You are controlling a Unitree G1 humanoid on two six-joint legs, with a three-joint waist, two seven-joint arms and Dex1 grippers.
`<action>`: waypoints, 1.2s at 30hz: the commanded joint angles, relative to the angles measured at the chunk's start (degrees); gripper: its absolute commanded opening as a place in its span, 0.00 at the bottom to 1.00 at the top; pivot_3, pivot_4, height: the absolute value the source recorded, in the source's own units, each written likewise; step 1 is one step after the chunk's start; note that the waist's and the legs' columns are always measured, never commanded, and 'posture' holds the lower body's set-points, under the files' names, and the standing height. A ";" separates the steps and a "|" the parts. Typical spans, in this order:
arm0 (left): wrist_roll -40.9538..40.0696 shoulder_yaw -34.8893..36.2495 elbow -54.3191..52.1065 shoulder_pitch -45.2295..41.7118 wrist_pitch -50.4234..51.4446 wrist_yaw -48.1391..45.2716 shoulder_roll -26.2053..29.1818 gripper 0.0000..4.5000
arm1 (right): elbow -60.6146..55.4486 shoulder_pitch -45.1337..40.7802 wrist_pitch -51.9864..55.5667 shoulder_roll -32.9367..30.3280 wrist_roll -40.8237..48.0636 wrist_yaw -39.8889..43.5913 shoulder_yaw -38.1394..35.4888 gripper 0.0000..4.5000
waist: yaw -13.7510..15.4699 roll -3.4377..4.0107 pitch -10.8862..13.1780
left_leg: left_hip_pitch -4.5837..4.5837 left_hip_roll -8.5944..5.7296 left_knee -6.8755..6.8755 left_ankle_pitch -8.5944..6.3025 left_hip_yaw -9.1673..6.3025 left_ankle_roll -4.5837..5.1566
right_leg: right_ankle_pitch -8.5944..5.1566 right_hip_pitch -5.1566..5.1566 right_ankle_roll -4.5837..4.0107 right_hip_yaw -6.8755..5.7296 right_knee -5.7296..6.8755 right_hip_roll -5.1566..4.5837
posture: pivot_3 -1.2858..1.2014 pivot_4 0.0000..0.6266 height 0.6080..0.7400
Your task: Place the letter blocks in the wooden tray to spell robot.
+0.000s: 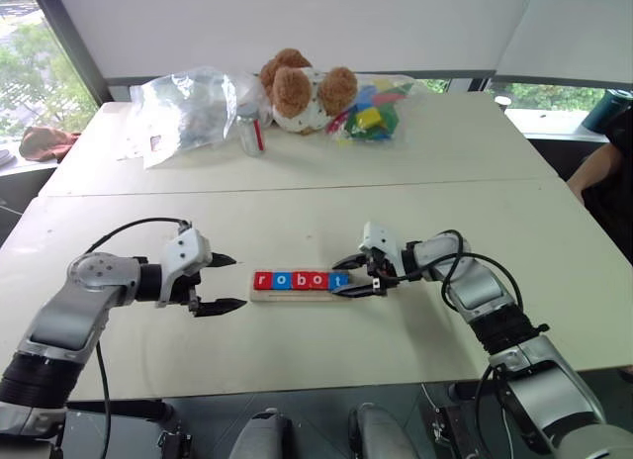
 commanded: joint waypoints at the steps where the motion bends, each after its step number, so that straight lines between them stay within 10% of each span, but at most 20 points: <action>1: -0.10 0.70 -0.97 -0.88 -0.59 -0.07 0.34 1.00 | -1.34 -1.10 -0.51 0.10 0.07 -0.28 -0.42 0.94 | -0.01 0.00 0.00 | 0.00 0.00 0.00 0.00 0.00 0.00 | 0.00 0.00 0.00 0.00 0.00 0.00 | 0.52 0.24 1.00; 36: -2.07 2.40 -2.23 -0.72 1.49 1.14 -0.68 1.00 | -8.18 -0.52 -4.03 -3.44 -0.18 -3.09 -3.80 0.98 | 0.02 0.00 0.00 | 0.01 0.00 0.01 0.01 0.00 -0.01 | 0.00 0.00 0.00 0.01 0.02 0.03 | 0.52 0.24 1.00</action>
